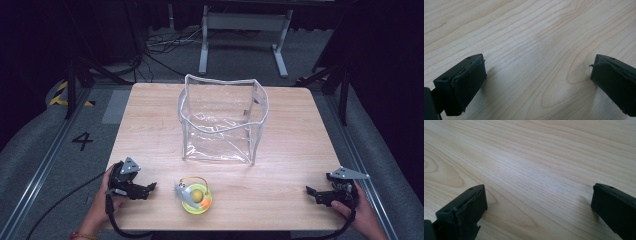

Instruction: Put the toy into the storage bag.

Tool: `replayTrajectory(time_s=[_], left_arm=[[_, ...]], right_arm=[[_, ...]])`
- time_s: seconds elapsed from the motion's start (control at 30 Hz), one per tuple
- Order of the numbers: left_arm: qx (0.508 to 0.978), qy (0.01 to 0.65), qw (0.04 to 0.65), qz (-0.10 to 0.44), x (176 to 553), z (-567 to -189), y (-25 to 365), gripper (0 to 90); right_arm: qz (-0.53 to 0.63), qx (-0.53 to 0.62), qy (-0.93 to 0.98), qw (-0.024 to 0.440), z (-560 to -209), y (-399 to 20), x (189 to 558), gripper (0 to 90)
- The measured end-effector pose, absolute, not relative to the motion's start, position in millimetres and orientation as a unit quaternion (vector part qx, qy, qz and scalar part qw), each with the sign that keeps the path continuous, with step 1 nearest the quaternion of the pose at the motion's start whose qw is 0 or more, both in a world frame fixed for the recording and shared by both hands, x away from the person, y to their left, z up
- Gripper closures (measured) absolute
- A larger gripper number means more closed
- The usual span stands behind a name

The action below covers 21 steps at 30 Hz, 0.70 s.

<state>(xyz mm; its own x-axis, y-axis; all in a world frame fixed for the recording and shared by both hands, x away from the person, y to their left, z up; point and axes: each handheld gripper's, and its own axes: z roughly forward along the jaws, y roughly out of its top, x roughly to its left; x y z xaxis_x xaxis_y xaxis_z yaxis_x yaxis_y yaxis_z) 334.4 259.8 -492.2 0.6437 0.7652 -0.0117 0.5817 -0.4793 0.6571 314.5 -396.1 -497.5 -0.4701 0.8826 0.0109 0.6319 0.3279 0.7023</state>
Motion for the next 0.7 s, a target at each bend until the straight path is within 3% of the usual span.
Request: replayTrajectory(time_s=[0.63, 0.7], left_arm=[[0.847, 0.400, 0.319, 0.141, 327.1, -492.0, 264.6, 0.5], [0.847, 0.402, 0.320, 0.139, 327.1, -492.1, 264.5, 0.4]], right_arm=[[0.306, 0.440, 0.830, 0.157, -491.5, -398.8, 327.4, 0.6], [0.304, 0.438, 0.832, 0.156, -489.5, -398.4, 328.7, 6.4]])
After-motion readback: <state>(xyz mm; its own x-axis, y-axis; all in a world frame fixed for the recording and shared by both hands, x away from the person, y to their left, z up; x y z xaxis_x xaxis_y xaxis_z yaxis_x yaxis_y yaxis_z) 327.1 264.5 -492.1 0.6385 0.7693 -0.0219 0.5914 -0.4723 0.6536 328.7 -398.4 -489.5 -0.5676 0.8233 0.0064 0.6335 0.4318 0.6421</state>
